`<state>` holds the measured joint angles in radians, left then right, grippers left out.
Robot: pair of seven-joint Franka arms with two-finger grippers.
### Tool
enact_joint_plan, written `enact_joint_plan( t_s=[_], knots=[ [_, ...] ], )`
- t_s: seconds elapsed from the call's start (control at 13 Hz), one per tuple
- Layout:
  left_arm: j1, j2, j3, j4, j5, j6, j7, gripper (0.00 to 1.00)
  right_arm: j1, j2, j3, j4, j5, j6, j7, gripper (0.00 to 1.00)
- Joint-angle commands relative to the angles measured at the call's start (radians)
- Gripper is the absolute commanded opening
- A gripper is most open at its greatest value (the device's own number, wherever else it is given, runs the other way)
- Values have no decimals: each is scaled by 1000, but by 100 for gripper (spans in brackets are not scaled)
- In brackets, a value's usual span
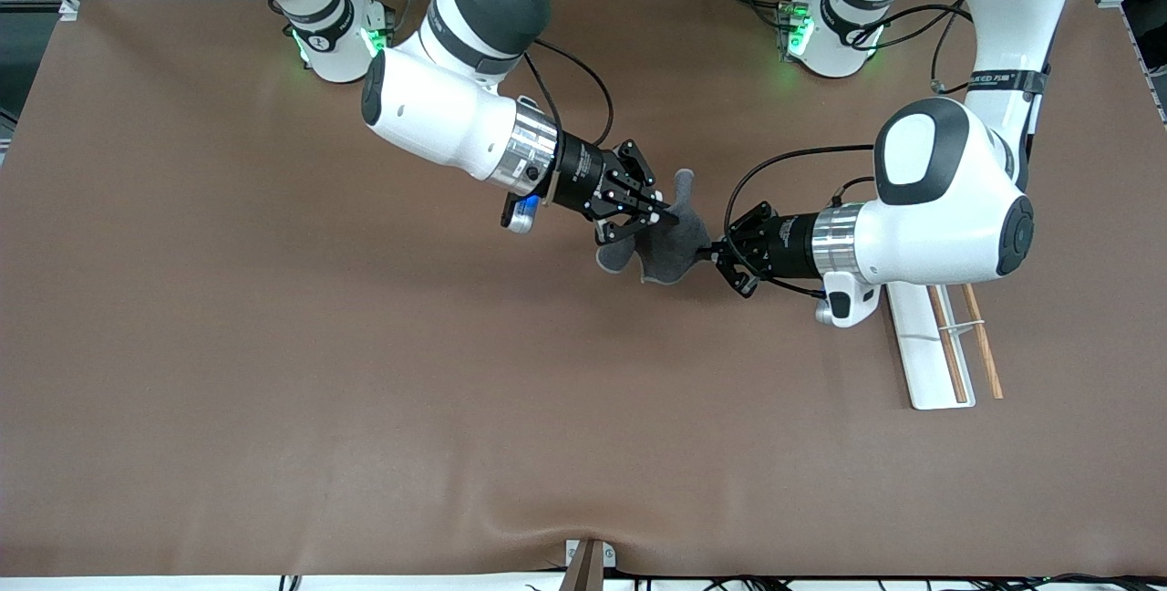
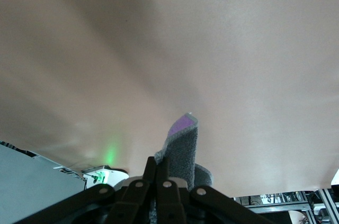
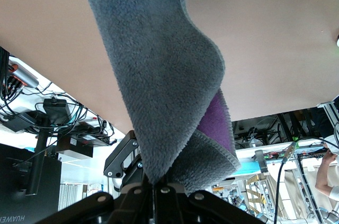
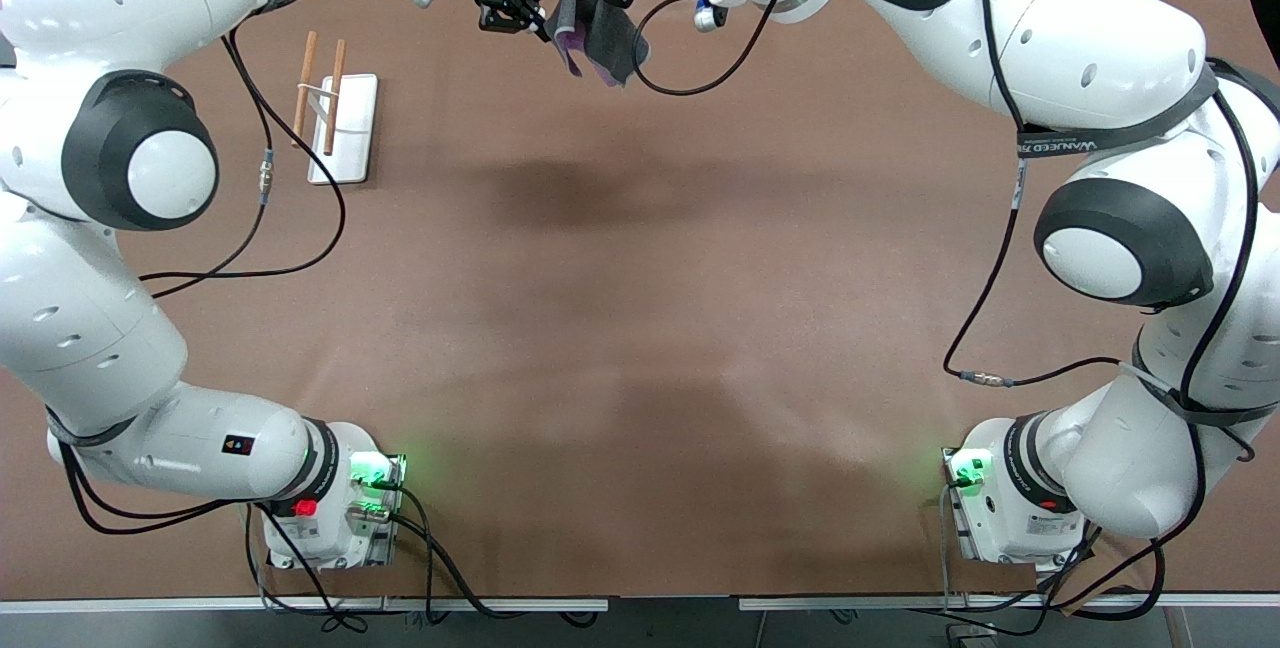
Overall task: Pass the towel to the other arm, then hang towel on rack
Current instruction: 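Grasp the towel with the left gripper while the right gripper releases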
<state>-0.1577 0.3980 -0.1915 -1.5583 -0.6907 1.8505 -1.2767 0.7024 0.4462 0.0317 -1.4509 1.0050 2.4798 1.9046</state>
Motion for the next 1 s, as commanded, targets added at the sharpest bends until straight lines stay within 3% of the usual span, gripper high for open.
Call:
enact_joint_plan(
  t_s=[0.0, 0.15, 0.23, 0.31, 0.54, 0.92],
  knots=[
    [18, -16, 17, 32, 6, -8, 34, 0, 12, 16, -9, 29, 12, 5, 24, 0],
    [87, -4, 18, 98, 37, -94, 60, 0, 12, 14, -9, 29, 12, 1, 24, 2],
    [116, -1, 18, 115, 37, -115, 97, 0, 12, 11, -9, 29, 9, 1, 24, 68],
    [148, -1, 18, 116, 36, -129, 149, 0, 11, 9, -10, 29, 7, -2, 24, 100],
    [207, -2, 20, 118, 39, -159, 284, 0, 12, 8, -10, 29, -20, -4, 24, 100],
    [271, 4, 20, 113, 170, -160, 515, 0, -9, -7, -15, 26, -38, -60, 19, 100]
  ],
)
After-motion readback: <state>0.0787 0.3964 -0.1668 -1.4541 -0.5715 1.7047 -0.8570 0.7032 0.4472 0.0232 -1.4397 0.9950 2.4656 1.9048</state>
